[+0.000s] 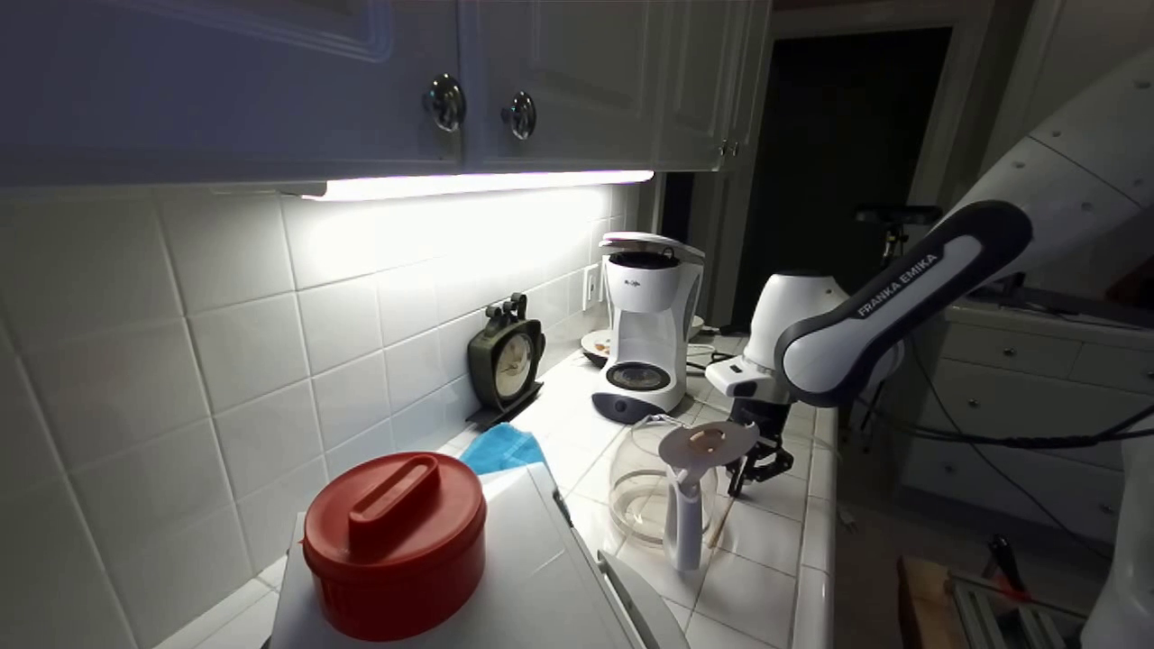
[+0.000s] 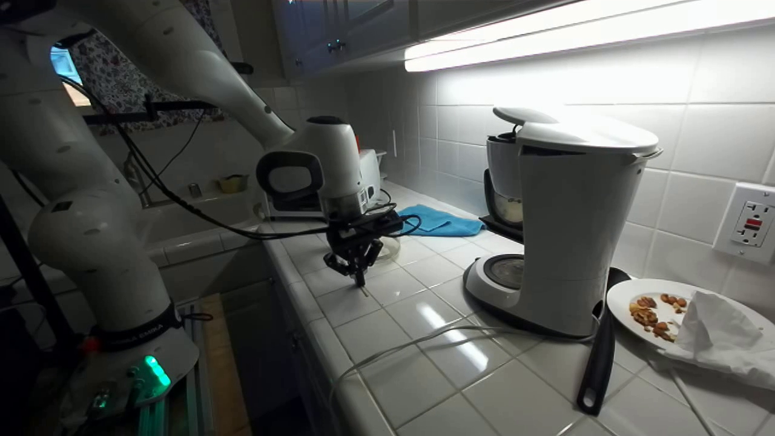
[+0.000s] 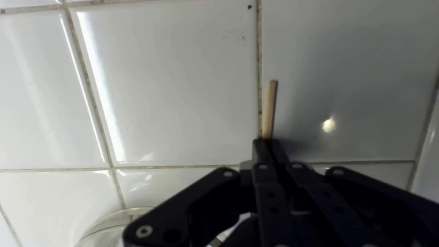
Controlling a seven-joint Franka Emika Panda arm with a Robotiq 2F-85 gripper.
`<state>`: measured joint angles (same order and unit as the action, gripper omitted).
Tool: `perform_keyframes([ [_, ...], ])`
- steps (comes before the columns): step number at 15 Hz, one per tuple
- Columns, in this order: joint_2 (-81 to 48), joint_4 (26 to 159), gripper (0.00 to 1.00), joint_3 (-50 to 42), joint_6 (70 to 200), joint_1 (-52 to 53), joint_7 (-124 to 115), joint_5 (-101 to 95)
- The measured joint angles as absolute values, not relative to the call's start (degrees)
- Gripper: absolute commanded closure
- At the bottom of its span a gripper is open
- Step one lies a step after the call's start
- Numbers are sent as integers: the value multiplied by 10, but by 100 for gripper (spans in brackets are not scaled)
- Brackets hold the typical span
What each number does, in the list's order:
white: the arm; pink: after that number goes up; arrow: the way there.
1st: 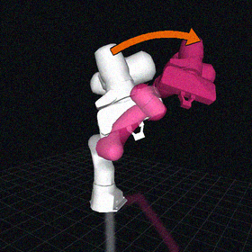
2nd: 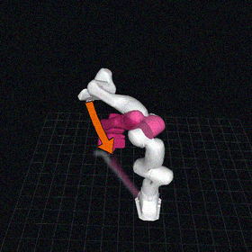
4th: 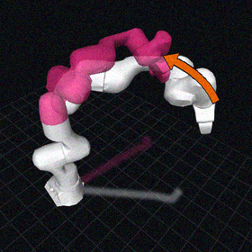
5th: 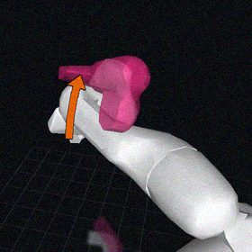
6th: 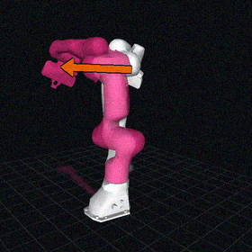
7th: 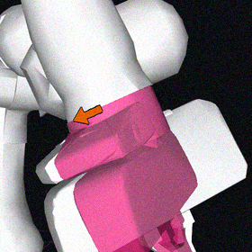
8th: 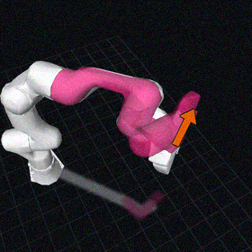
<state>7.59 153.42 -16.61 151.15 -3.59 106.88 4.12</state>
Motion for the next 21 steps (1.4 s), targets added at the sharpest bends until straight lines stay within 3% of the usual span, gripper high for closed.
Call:
perform_keyframes([
  [5, 95, 1533, 94, -149, 1511, -45, 1066, 12],
  [6, 103, 1533, 69, -146, 1511, -48, 1063, -1],
  [9, 122, 1534, 62, -143, 1510, -55, 1061, -18],
  [15, 122, 1545, 19, -146, 1510, -55, 1061, -13],
  [16, 121, 1546, 56, -147, 1510, -55, 1061, -12],
  [18, 119, 1547, 60, -149, 1510, -55, 1061, -12],
  [21, 112, 1549, 84, -152, 1510, -54, 1063, -6],
])
